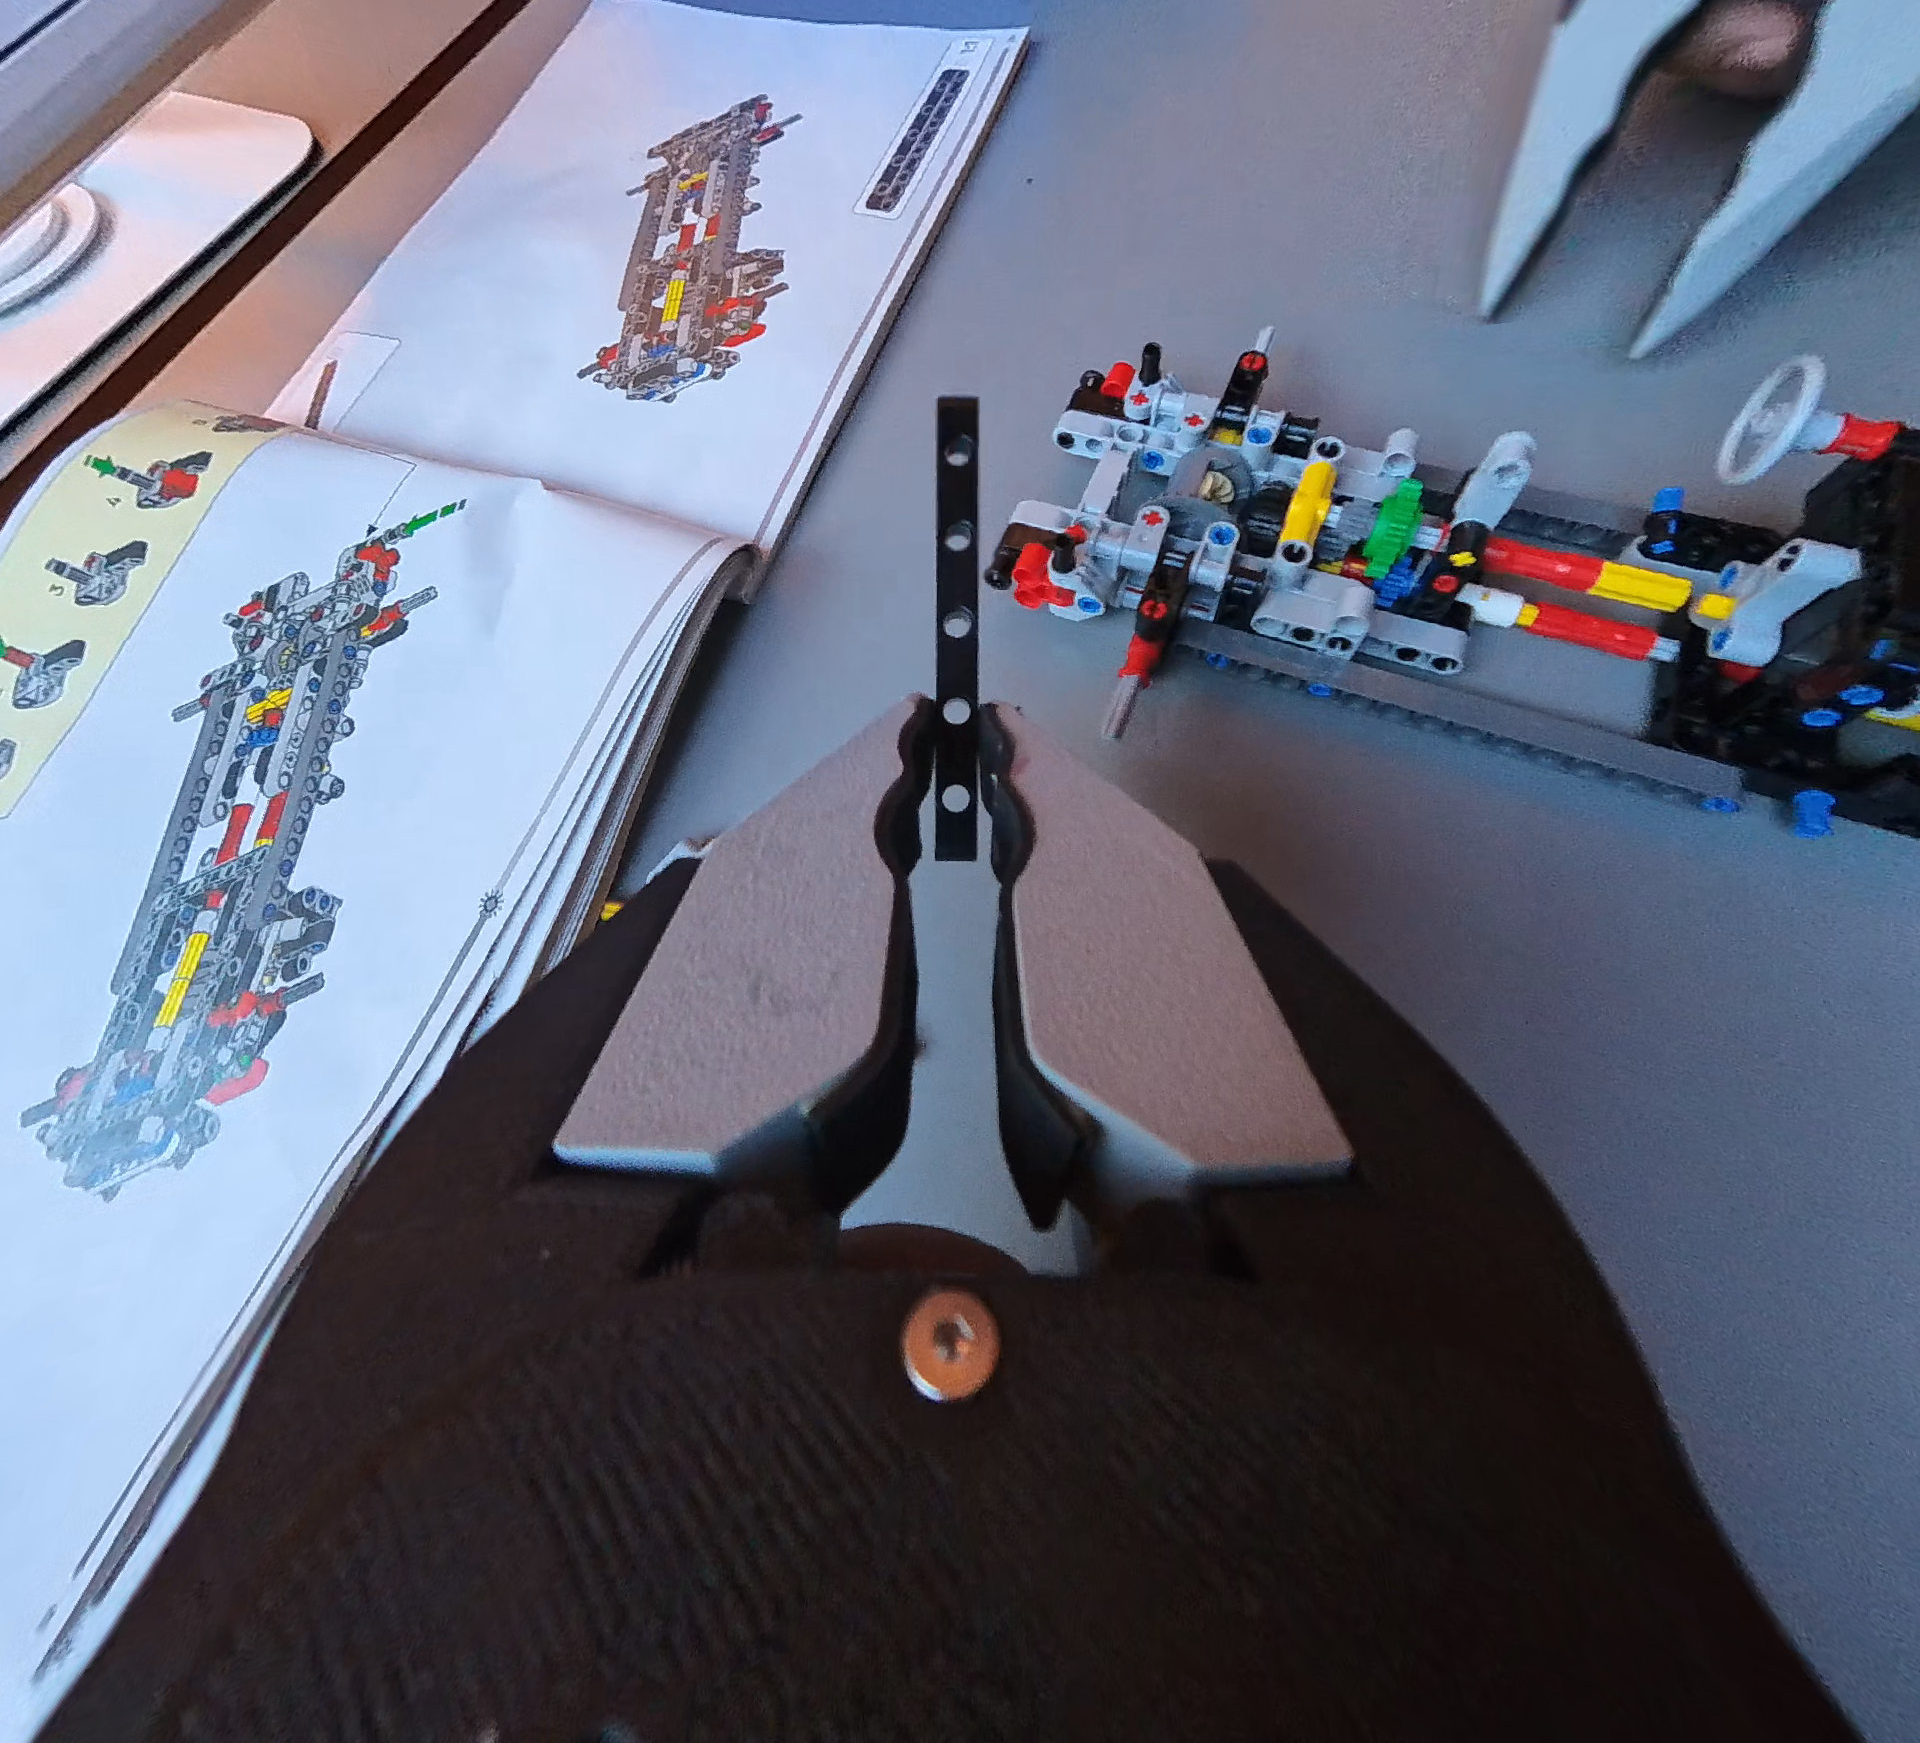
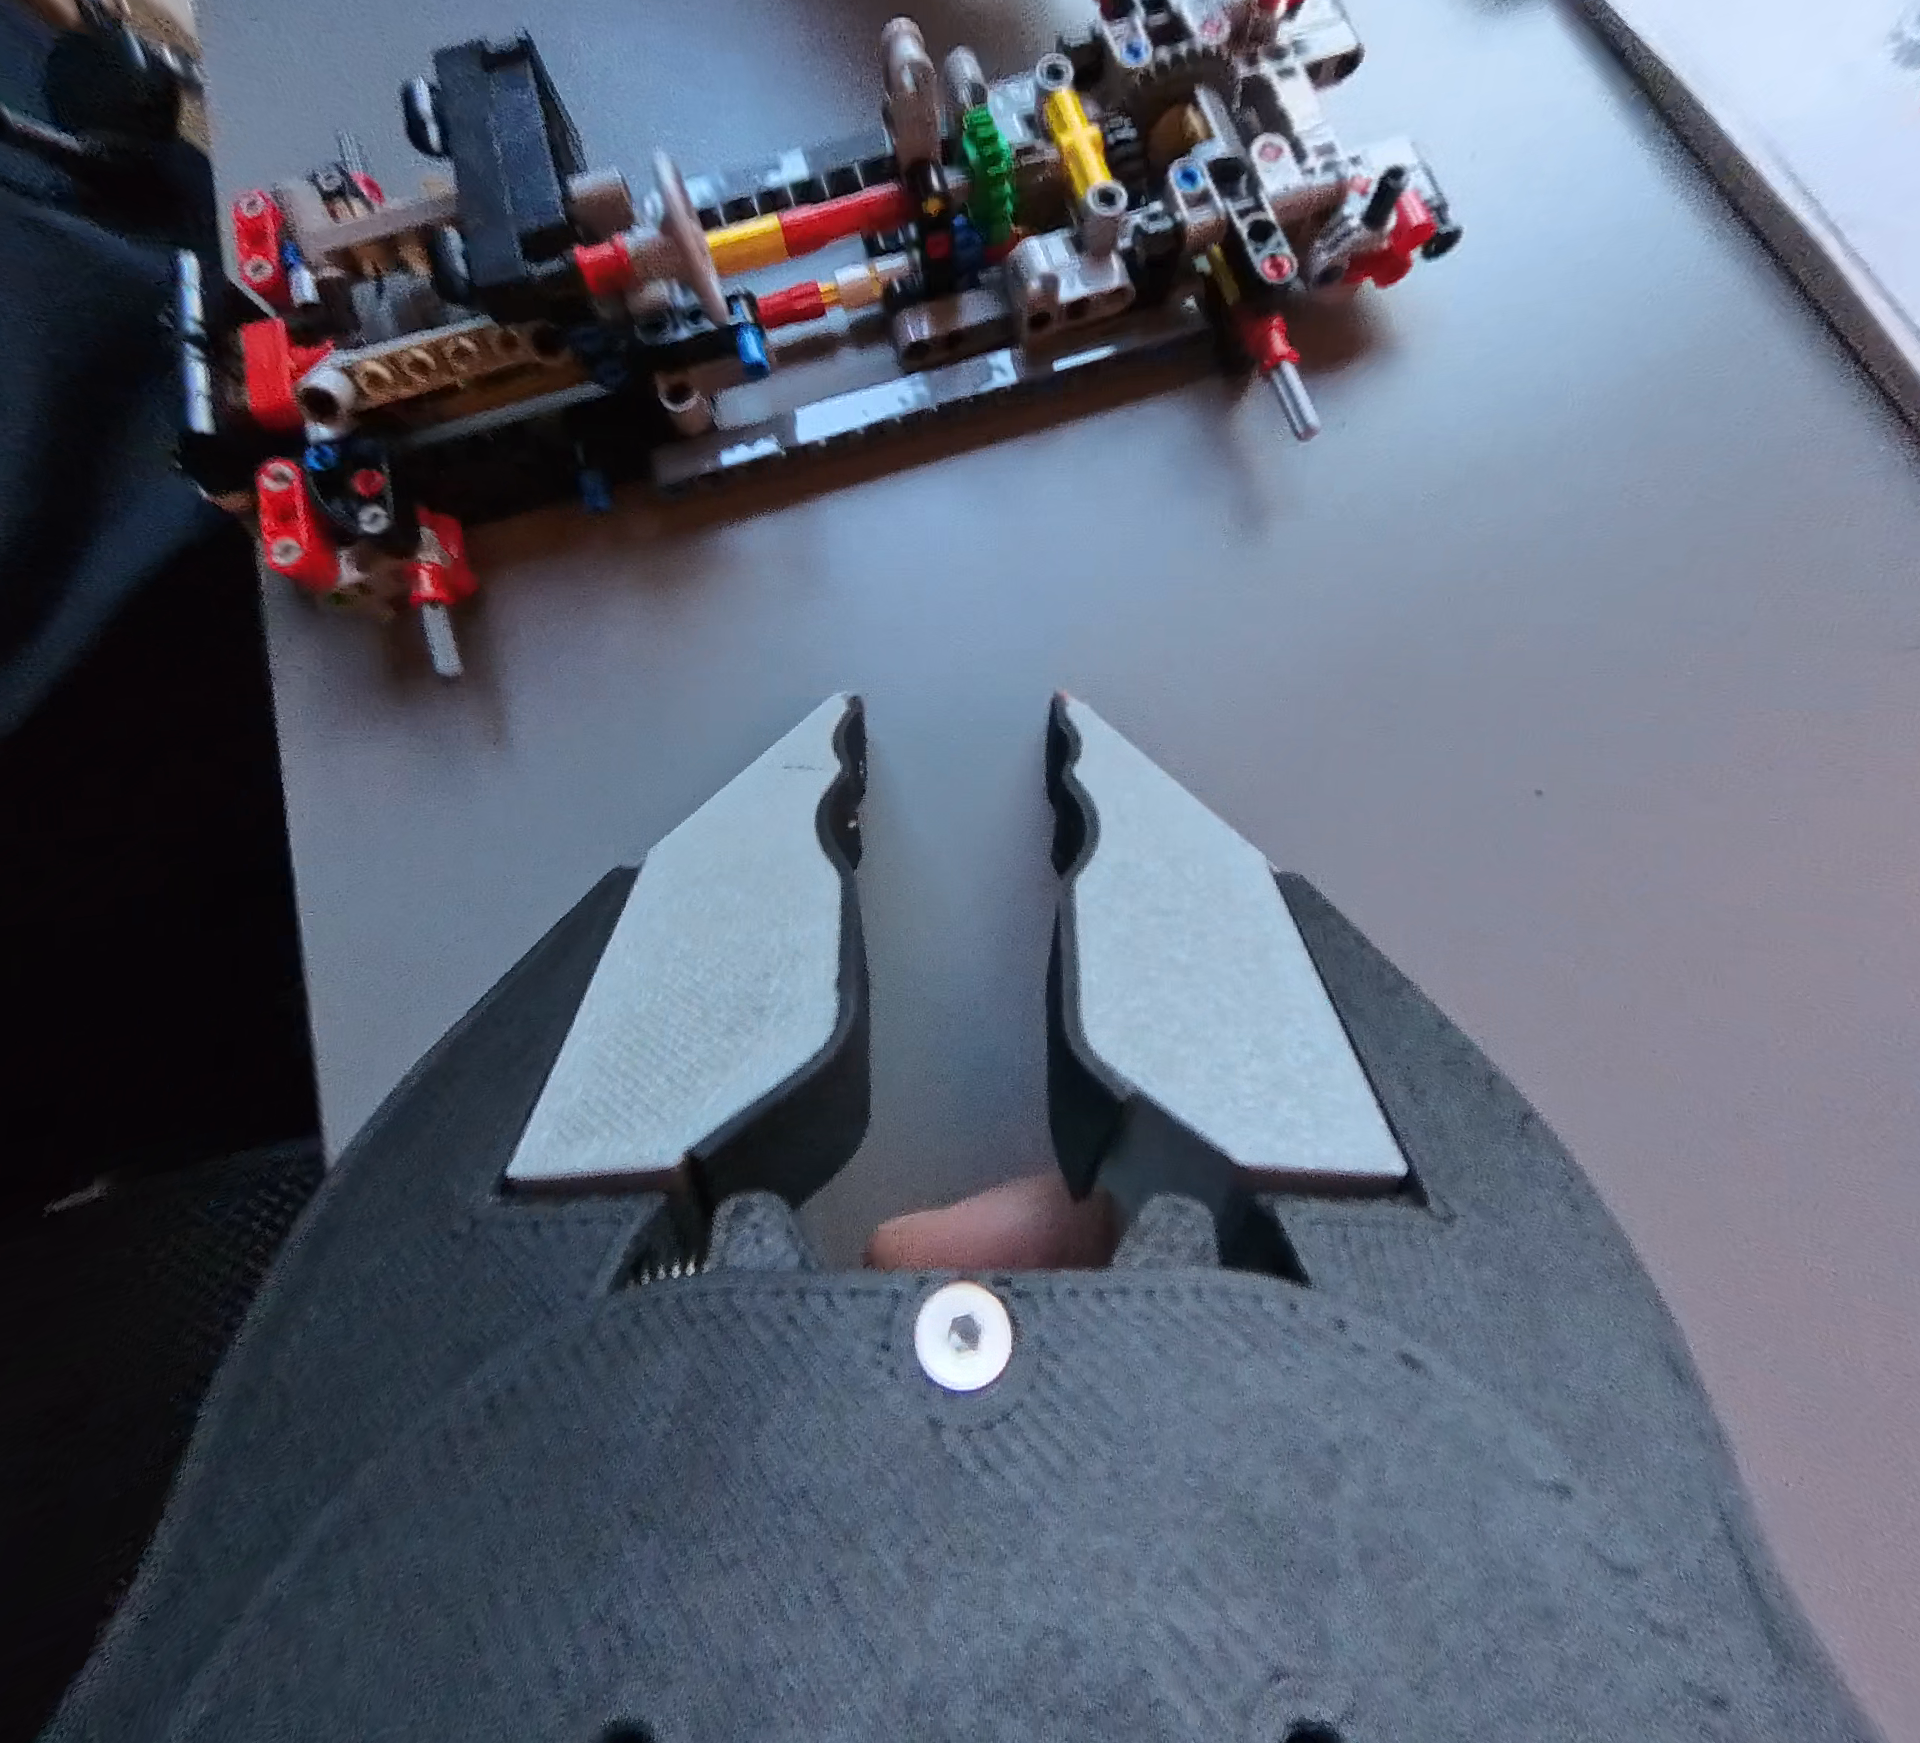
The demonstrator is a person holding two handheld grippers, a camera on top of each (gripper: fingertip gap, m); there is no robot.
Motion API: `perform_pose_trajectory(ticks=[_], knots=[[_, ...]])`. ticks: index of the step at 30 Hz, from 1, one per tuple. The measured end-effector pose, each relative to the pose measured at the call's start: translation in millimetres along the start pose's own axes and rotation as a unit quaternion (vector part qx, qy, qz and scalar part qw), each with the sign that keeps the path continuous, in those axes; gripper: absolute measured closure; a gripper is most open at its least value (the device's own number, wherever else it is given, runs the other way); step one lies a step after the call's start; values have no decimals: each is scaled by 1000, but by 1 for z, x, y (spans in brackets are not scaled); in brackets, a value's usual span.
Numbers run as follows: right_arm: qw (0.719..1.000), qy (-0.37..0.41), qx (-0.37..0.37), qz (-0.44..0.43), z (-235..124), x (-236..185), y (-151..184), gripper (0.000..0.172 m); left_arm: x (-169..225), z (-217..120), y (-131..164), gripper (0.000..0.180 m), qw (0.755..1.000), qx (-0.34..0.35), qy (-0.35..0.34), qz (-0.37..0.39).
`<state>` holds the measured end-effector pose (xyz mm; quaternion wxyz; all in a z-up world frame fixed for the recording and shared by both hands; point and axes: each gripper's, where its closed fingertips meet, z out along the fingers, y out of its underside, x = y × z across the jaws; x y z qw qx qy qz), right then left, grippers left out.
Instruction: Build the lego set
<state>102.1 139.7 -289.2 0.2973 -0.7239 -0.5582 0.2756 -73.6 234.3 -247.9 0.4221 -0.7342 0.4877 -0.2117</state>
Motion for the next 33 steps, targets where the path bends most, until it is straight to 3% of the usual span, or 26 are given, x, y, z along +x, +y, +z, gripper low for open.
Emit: perform_pose_trajectory(ticks=[11,17,21,24,29,33], knots=[[995,-99,-4,-23,31,-83,-24,155,3,-6,-9,175,999,7,-18,27],[993,-107,-7,-55,41,-97,-34,147,-4,-9,-6,175,999,25,-23,-8],[996,-55,-12,-67,20,-71,-29,146,-7,-10,-5,175,999,24,-31,-10],[998,-9,24,-63,-6,-34,-41,147,-6,-9,-9,175,999,27,-28,-6],[982,104,147,-65,-36,52,-102,147,-11,0,-23,175,999,45,-21,-17],[953,142,264,-43,-38,106,-152,148,-15,6,-36,175,995,87,-11,-48]])
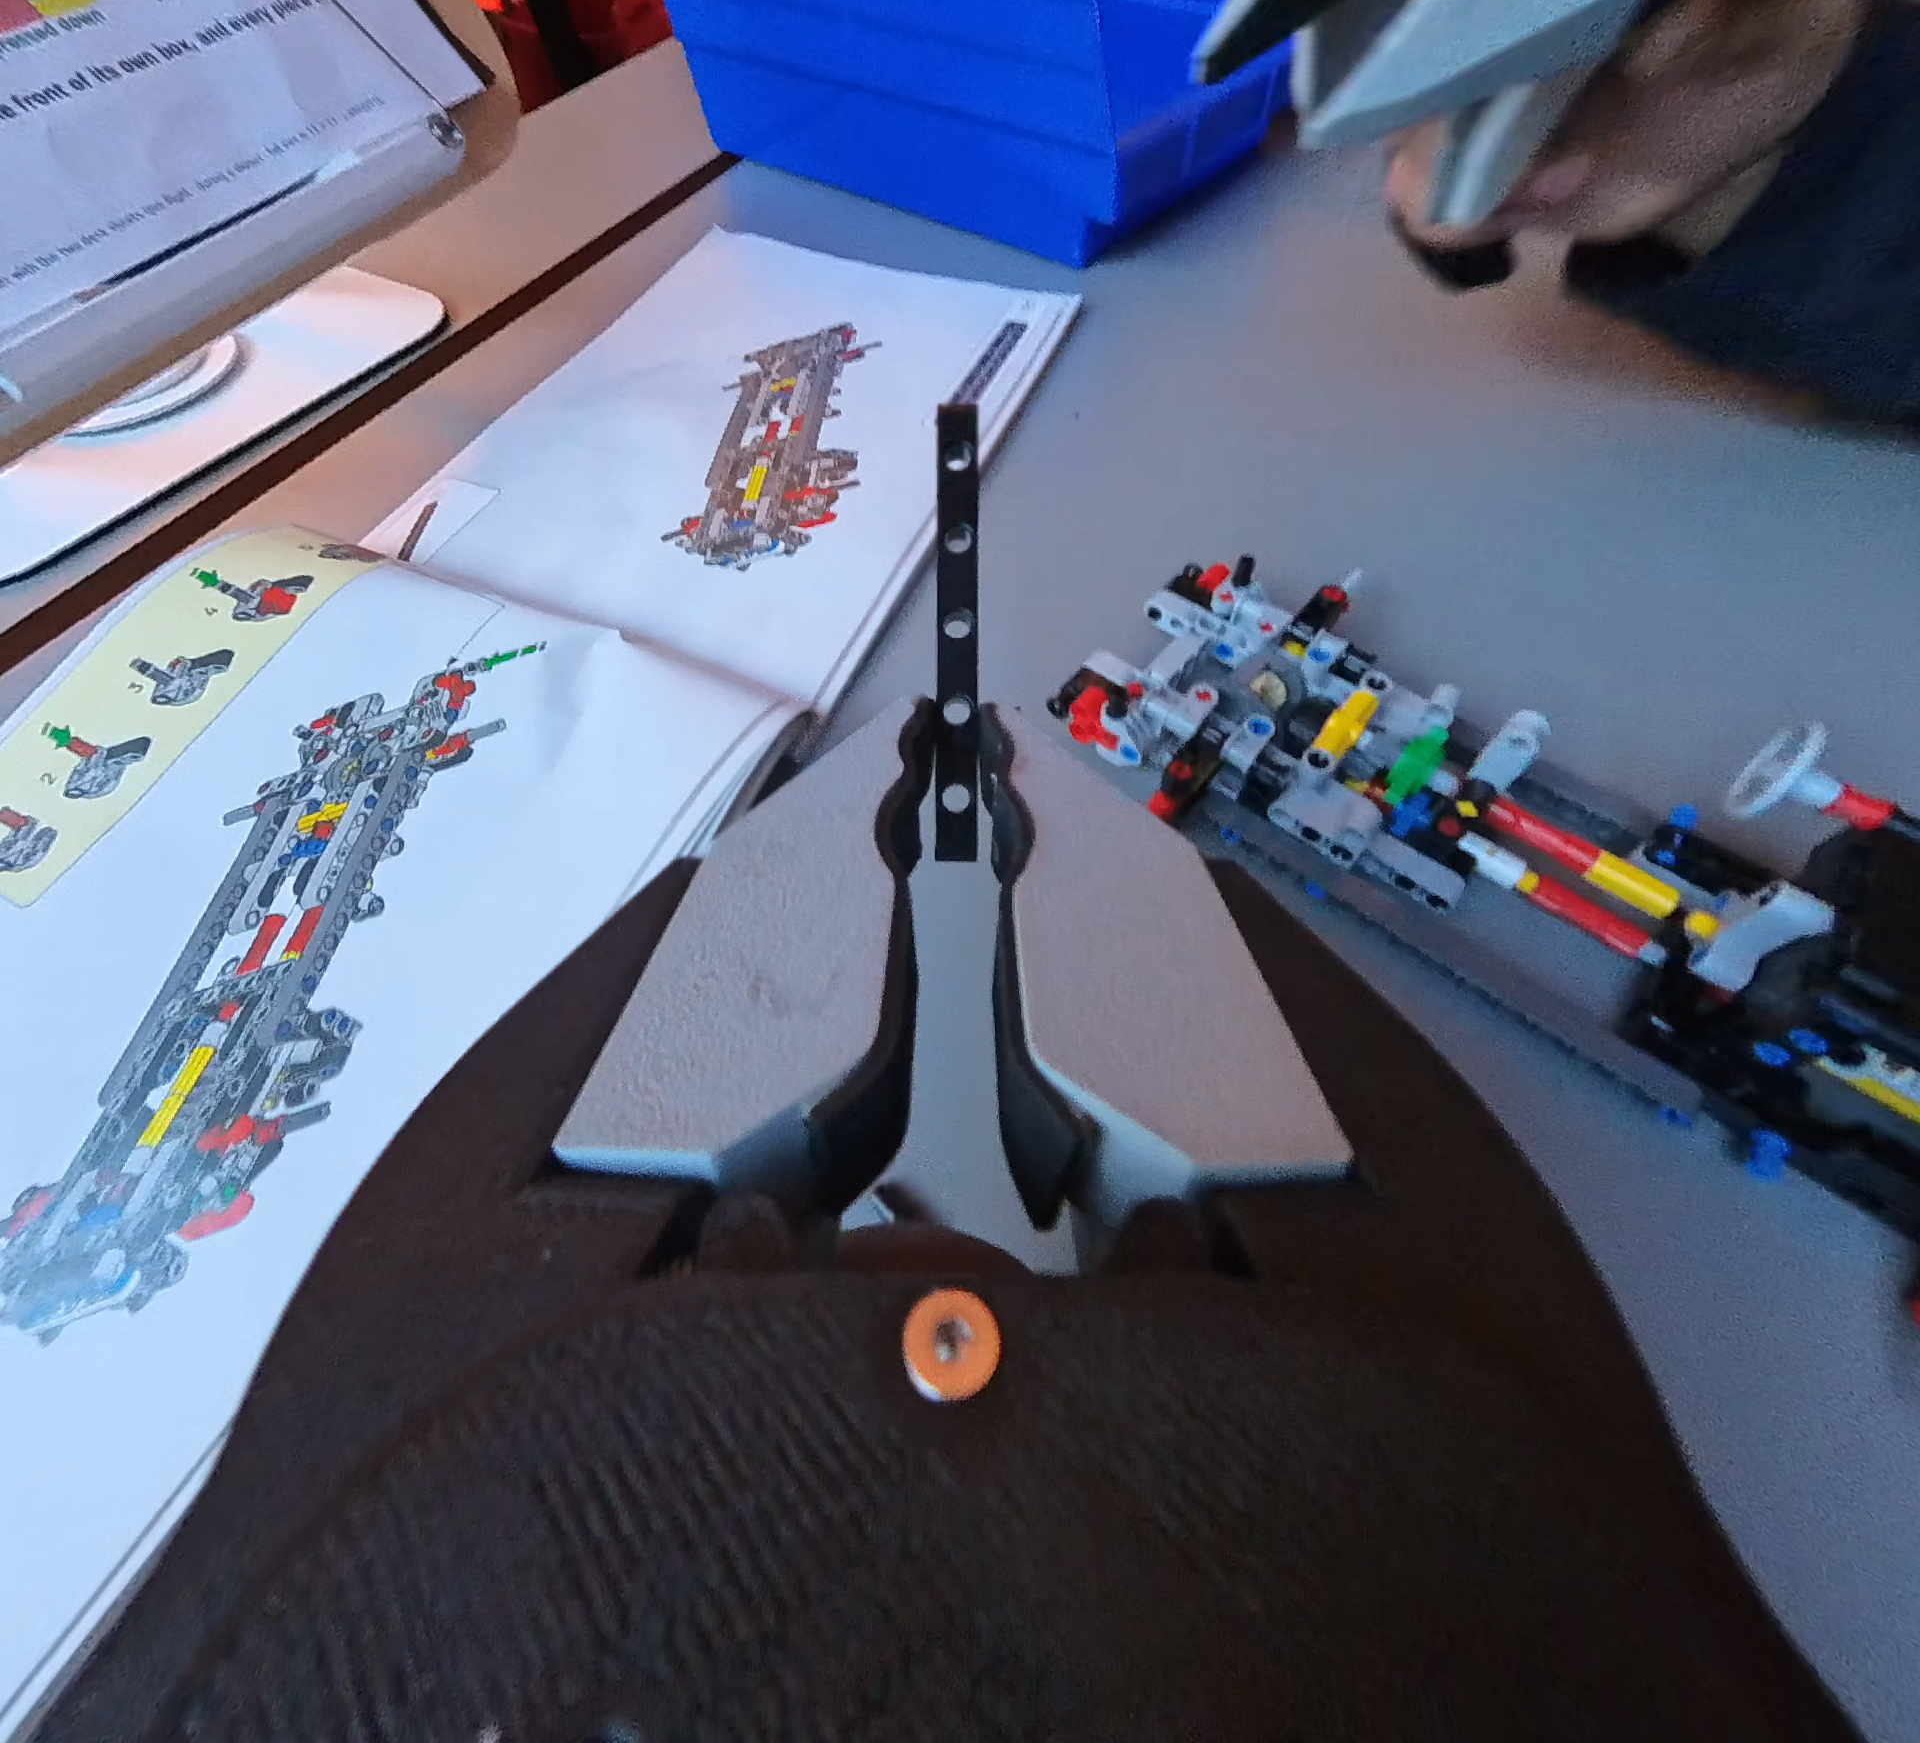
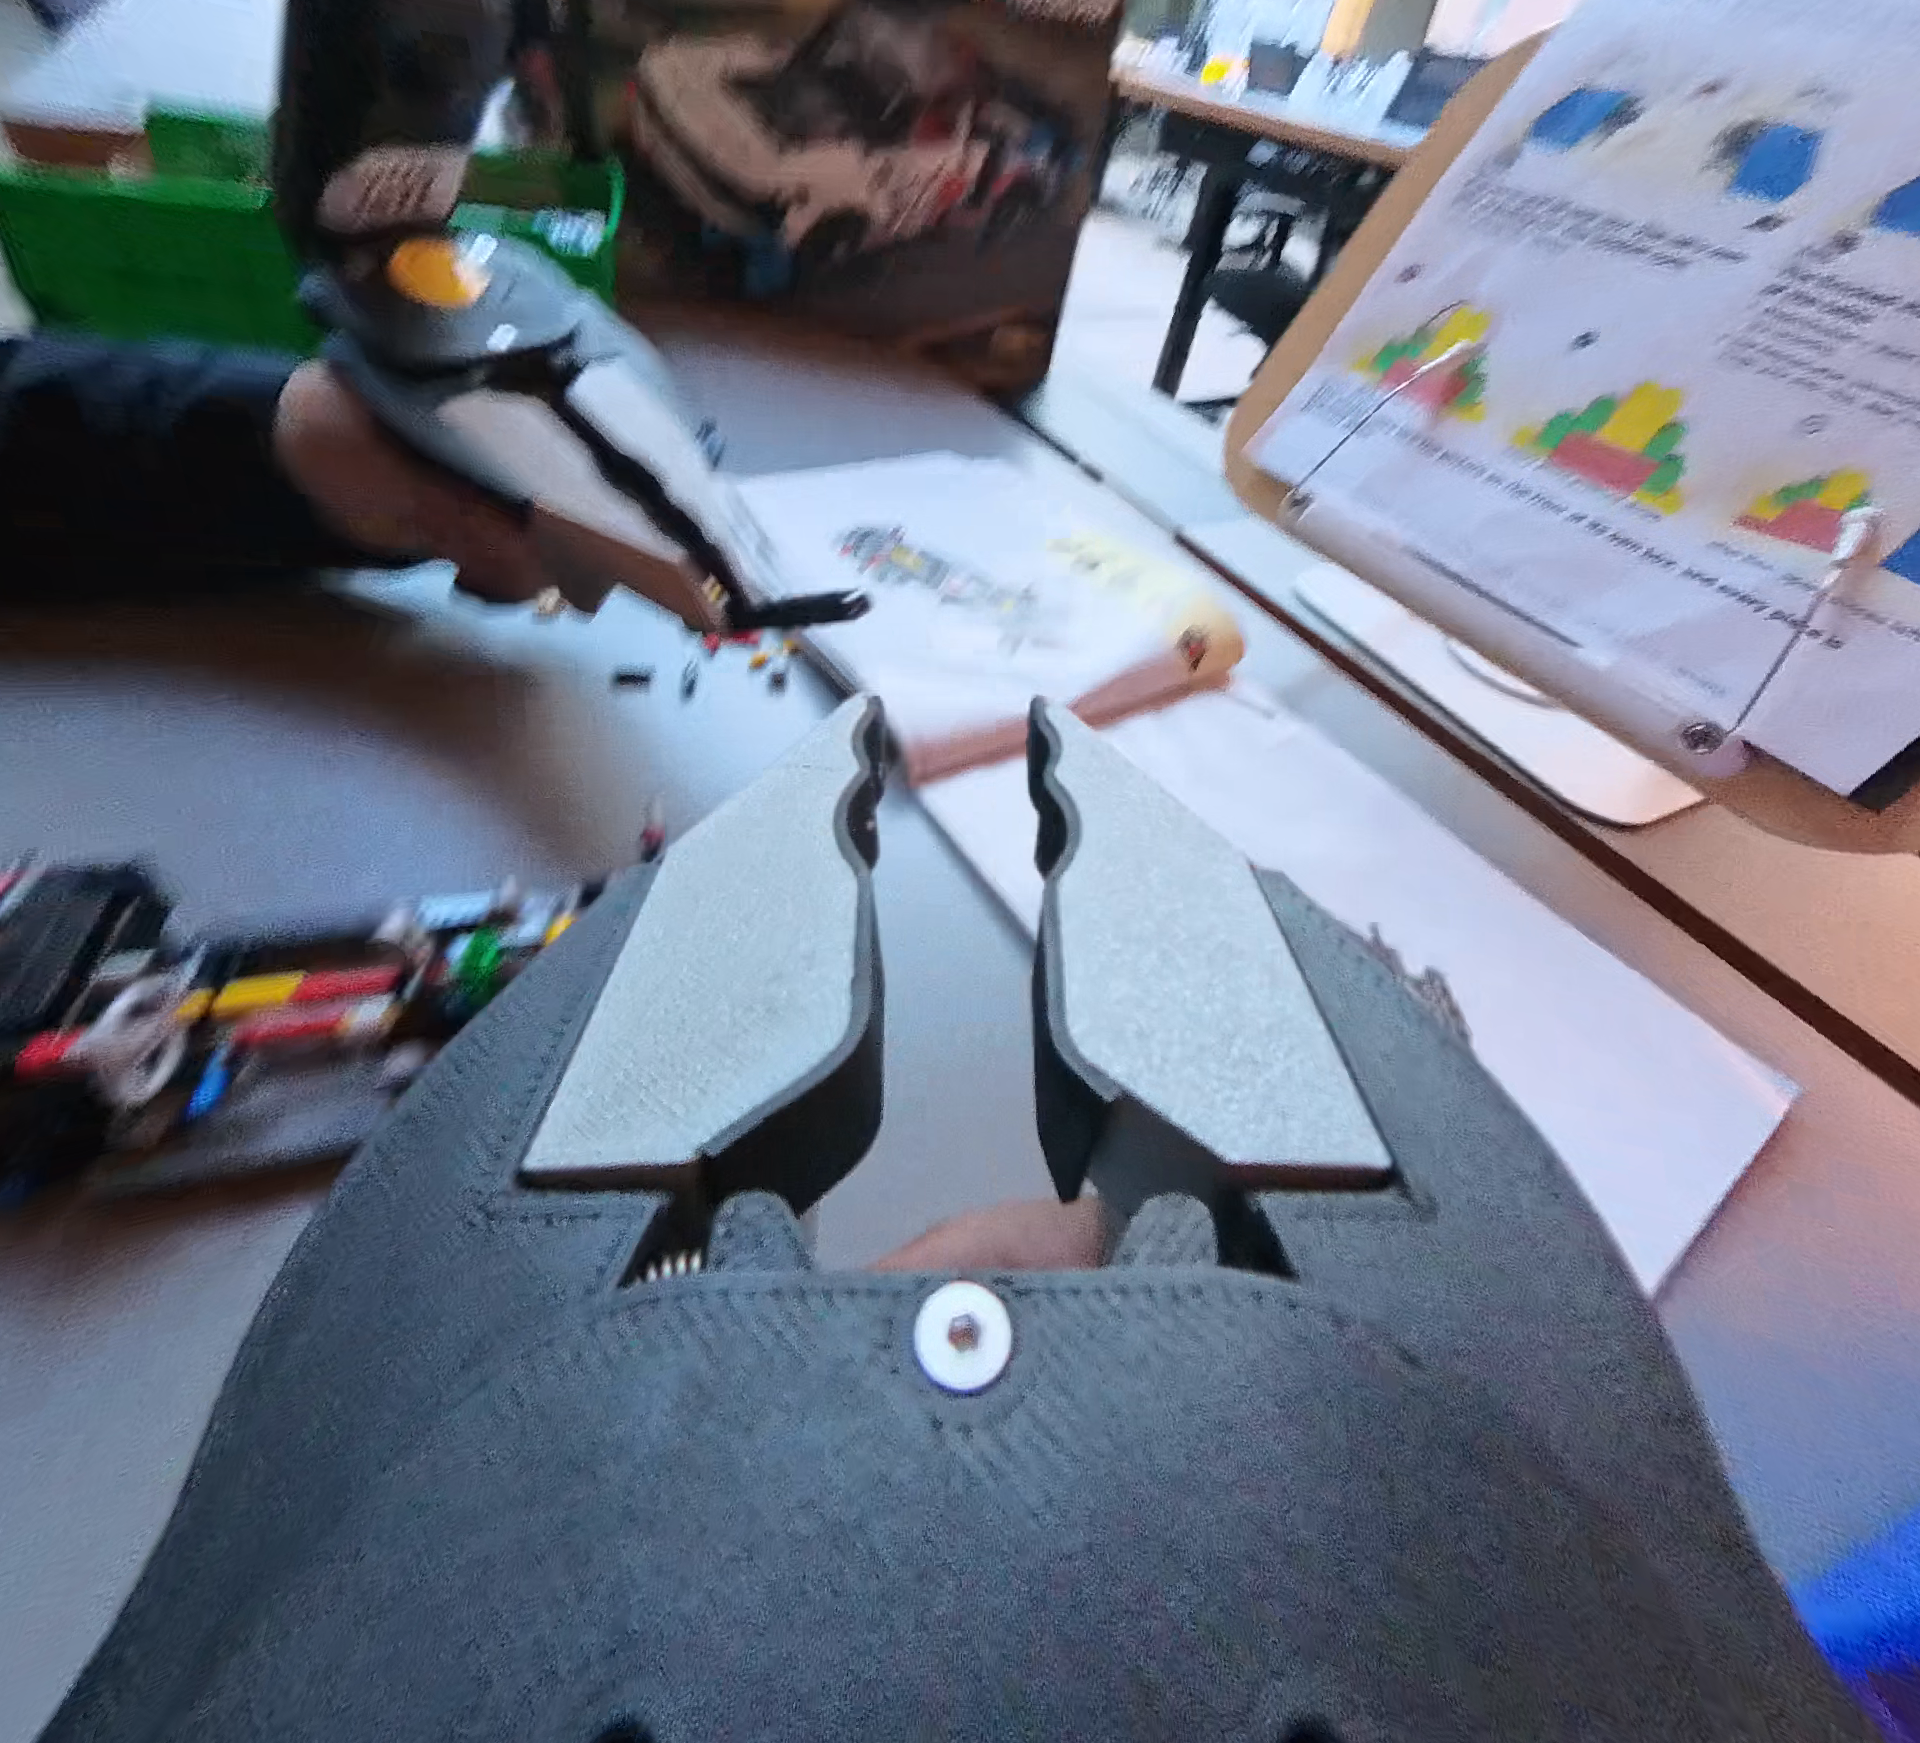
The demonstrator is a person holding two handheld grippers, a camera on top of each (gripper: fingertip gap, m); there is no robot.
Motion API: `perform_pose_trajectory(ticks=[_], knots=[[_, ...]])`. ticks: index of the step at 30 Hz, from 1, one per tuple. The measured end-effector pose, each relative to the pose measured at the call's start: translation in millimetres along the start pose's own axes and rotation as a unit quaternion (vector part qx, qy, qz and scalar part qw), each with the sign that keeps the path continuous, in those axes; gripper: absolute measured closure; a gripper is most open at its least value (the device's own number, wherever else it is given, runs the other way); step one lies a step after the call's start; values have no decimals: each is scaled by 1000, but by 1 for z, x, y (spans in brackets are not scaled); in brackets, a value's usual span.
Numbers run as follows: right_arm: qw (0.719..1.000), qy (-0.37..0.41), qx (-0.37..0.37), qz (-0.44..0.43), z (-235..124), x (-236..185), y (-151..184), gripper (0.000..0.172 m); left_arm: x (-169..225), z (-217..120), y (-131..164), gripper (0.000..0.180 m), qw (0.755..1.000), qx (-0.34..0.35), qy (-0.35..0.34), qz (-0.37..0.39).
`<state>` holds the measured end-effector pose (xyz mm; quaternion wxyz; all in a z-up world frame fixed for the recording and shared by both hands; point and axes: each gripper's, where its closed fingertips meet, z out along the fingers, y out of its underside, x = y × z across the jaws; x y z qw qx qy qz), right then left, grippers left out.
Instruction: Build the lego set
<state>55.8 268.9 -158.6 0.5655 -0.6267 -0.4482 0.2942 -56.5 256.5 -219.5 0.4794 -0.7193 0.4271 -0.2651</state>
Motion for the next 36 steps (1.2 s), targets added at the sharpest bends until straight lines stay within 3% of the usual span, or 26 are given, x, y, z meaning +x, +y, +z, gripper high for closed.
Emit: perform_pose_trajectory(ticks=[3,5,9,12,15,21,28,36], knots=[[996,18,54,75,22,27,1,147,-2,0,-16,175,998,54,9,-29],[992,-2,41,121,31,26,20,143,-1,-4,-34,175,991,112,30,-61],[997,-5,-3,82,32,16,44,144,7,-7,-55,175,971,191,79,-118],[997,11,37,69,21,21,25,146,6,7,-40,175,983,151,47,-96],[993,65,70,64,2,43,14,149,7,11,-30,175,993,115,-2,-18],[969,157,159,101,-42,87,-7,155,16,11,-8,175,989,67,-55,123],[958,190,166,134,-54,106,1,155,20,12,-7,175,986,65,-64,138],[971,174,123,104,-37,98,15,150,25,14,-5,175,981,58,-72,168]])
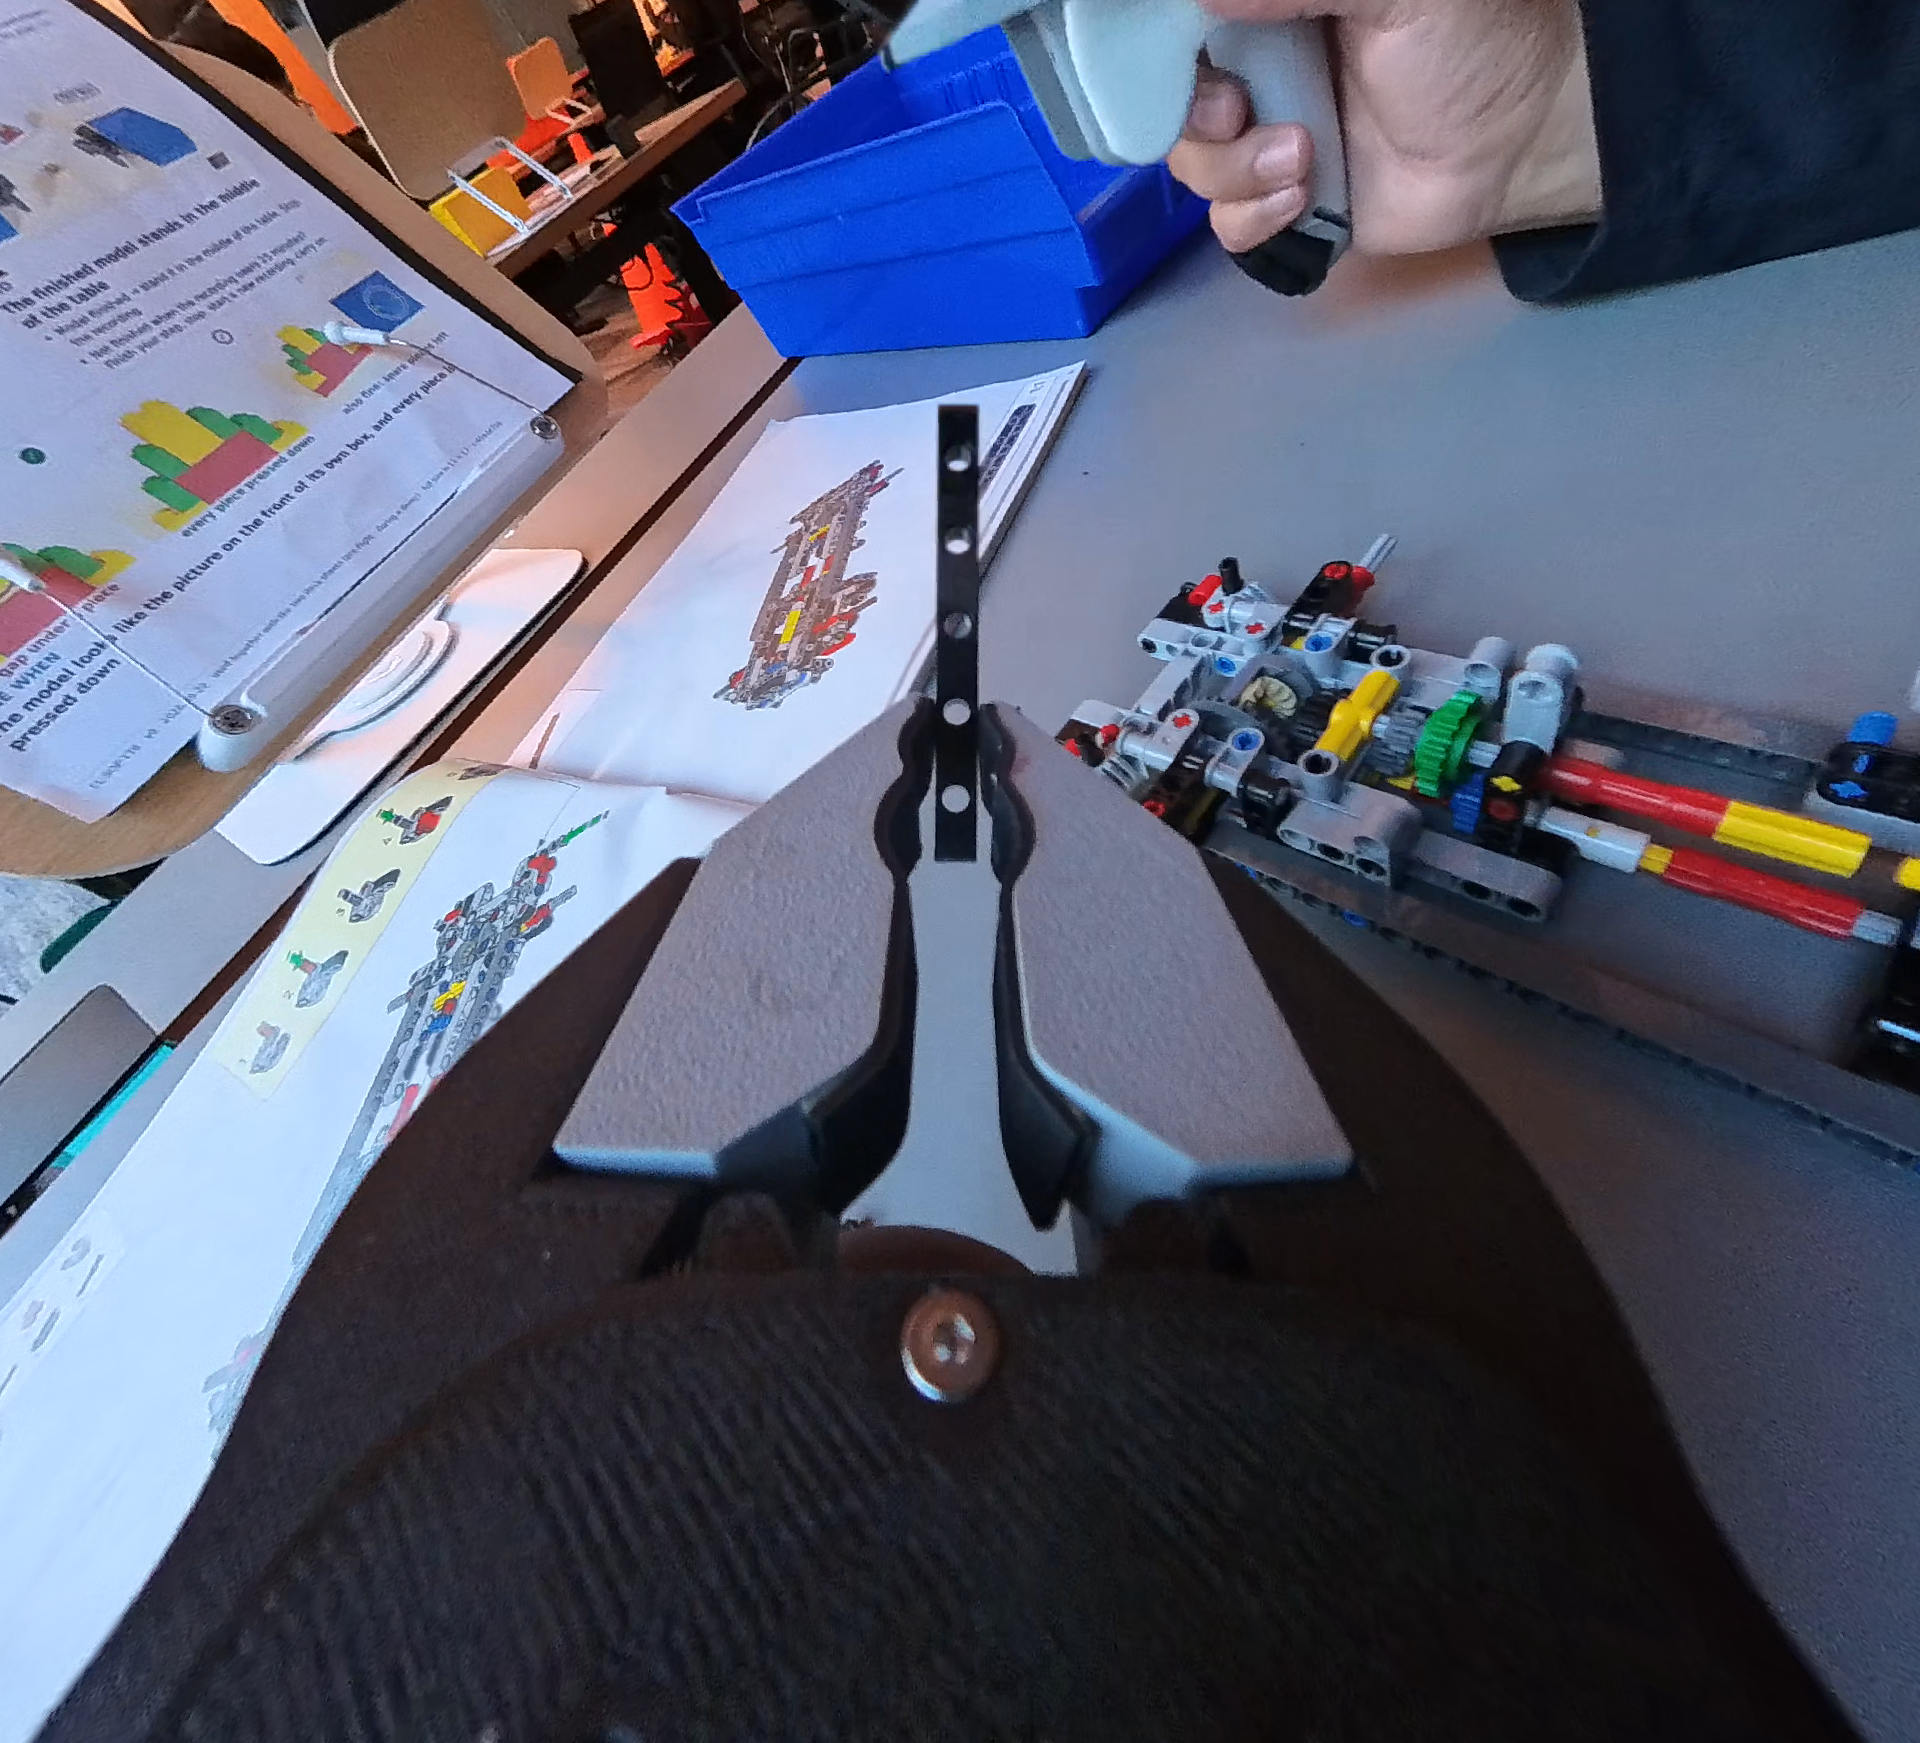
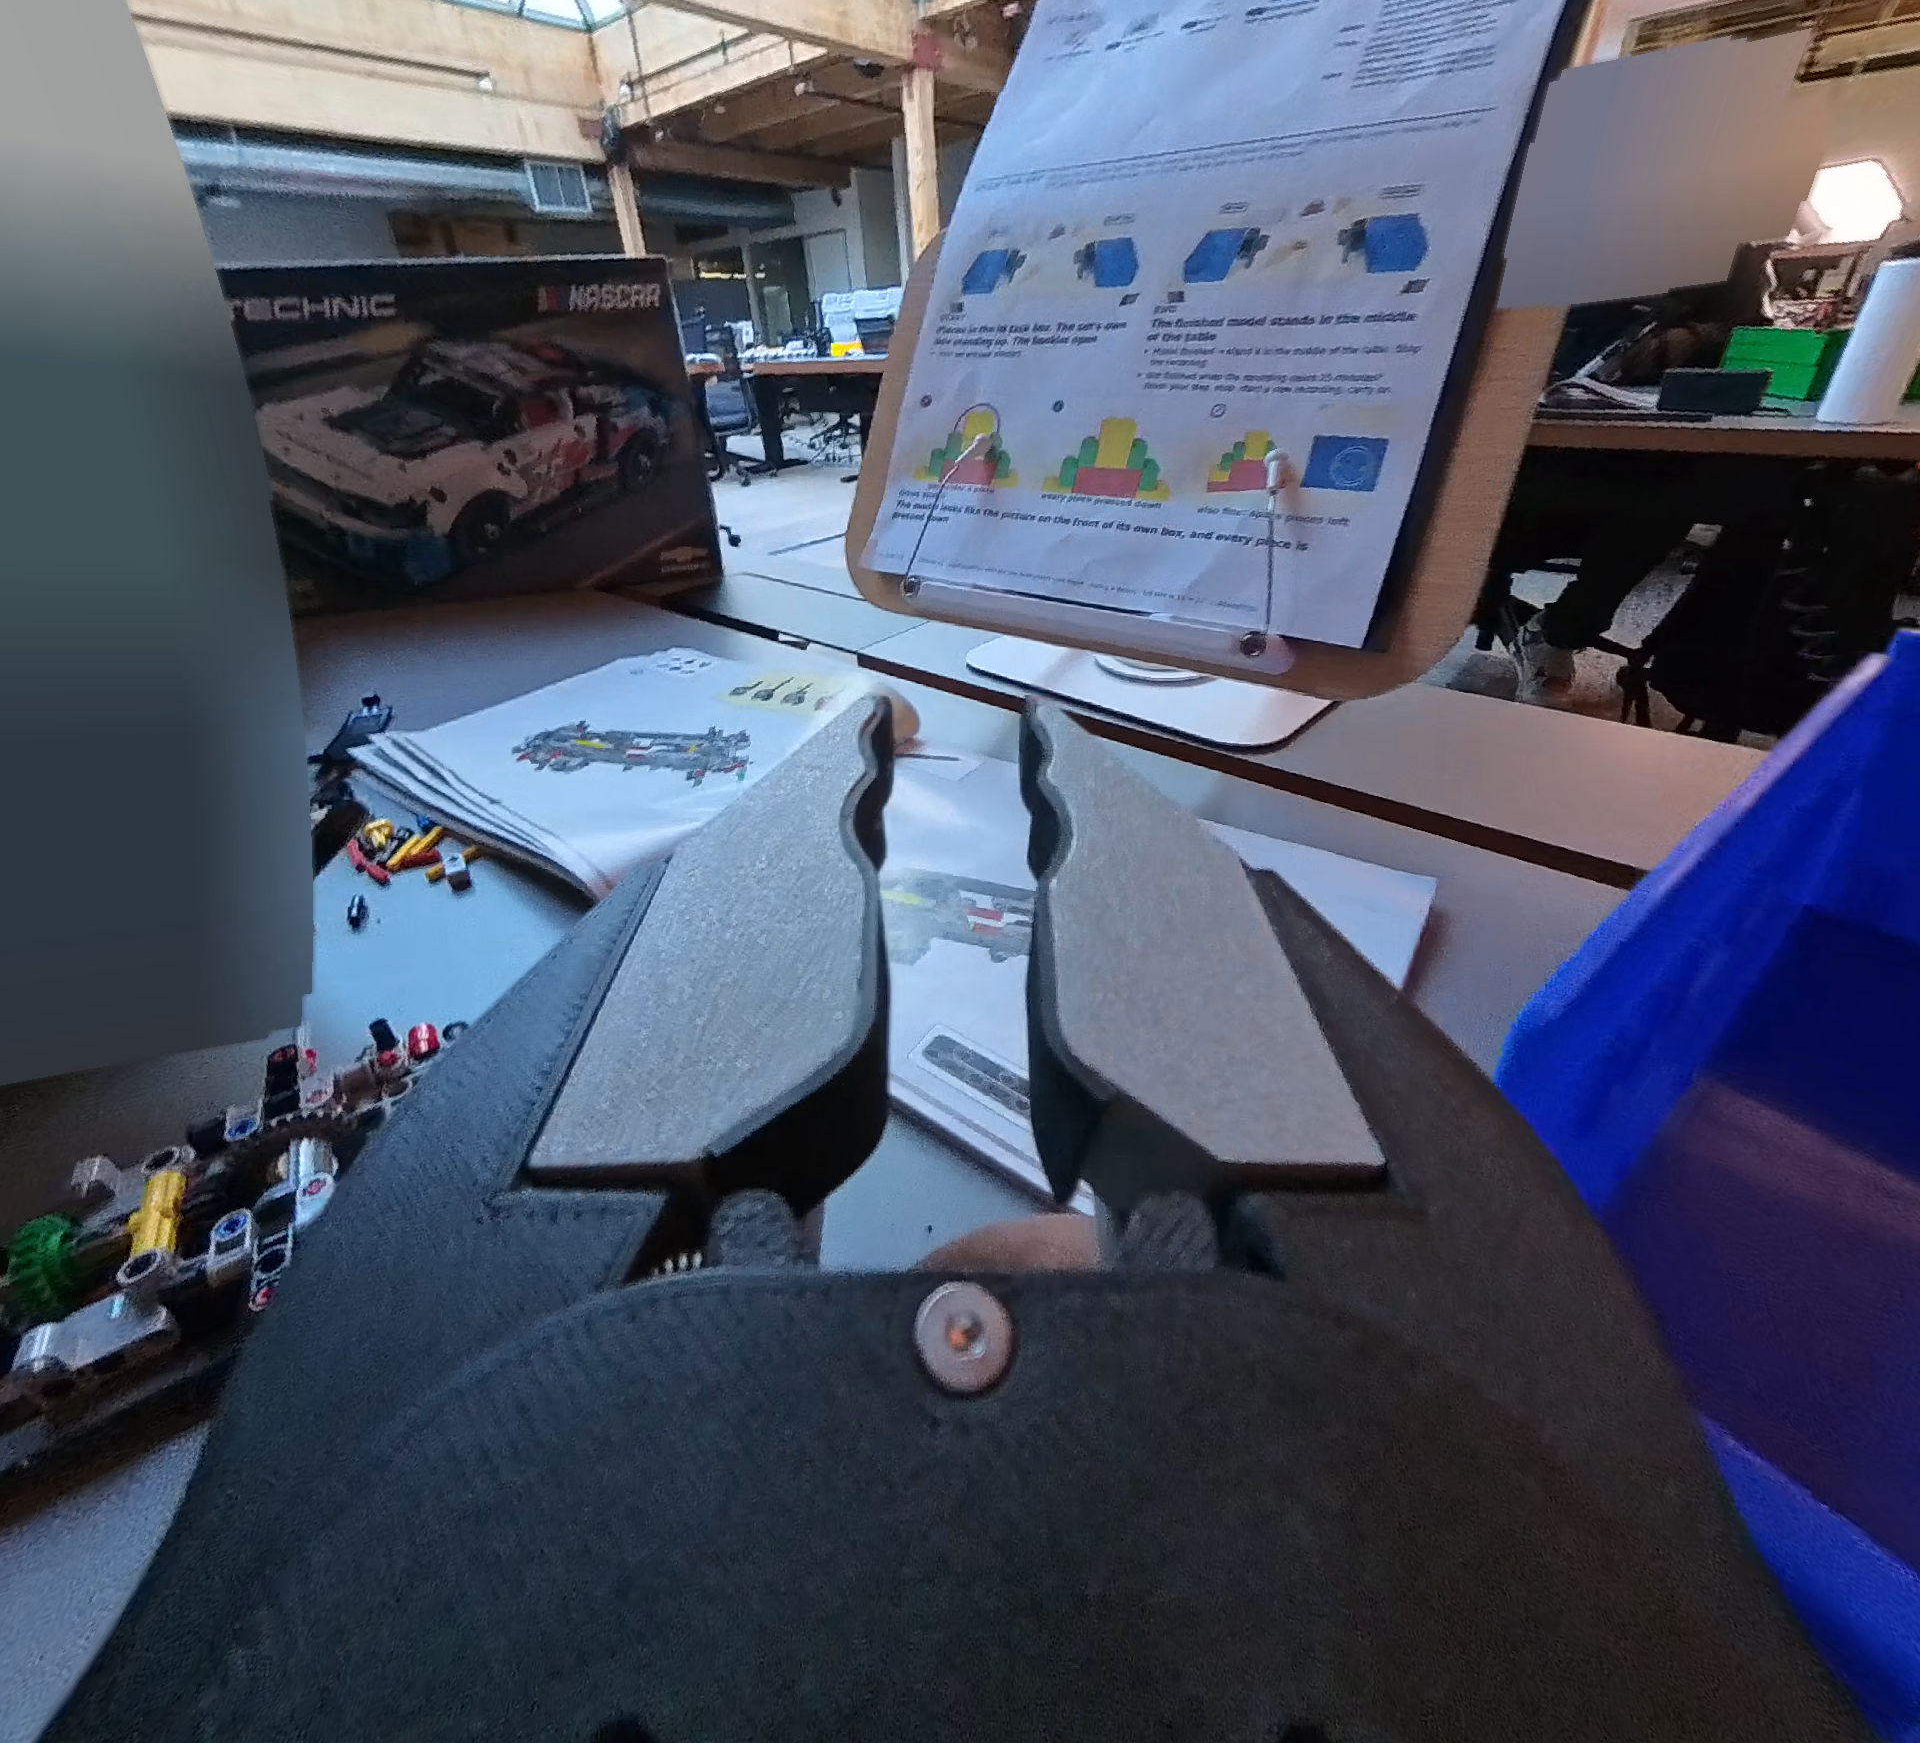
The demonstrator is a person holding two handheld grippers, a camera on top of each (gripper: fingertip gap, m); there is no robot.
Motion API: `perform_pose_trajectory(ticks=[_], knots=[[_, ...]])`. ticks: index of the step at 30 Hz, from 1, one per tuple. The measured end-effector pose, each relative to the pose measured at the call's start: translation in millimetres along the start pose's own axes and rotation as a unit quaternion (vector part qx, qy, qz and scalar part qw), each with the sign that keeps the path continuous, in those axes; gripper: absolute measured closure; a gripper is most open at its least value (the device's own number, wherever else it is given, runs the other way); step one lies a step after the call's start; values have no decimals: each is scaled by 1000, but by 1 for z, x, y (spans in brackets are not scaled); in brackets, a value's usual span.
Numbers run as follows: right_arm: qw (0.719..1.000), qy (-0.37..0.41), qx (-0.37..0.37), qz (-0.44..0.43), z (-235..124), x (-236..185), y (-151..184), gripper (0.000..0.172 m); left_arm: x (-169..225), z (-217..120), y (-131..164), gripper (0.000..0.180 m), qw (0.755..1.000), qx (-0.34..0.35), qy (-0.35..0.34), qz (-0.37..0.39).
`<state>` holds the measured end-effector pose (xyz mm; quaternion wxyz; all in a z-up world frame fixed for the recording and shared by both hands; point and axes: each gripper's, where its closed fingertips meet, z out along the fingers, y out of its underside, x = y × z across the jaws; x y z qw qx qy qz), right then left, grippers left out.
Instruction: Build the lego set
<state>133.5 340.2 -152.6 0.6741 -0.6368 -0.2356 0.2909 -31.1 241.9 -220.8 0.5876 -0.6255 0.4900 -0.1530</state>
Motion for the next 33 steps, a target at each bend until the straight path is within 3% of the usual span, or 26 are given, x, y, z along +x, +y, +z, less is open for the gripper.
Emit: perform_pose_trajectory(ticks=[7,23,33], knots=[[999,-11,-8,-45,1,-11,2,150,-5,0,0,175,1000,1,-5,-17],[998,-14,-27,-60,7,-12,15,154,-2,2,2,175,1000,-9,-13,5],[996,-17,-44,-81,11,-15,25,155,-24,-1,6,175,996,-11,-39,-75]])
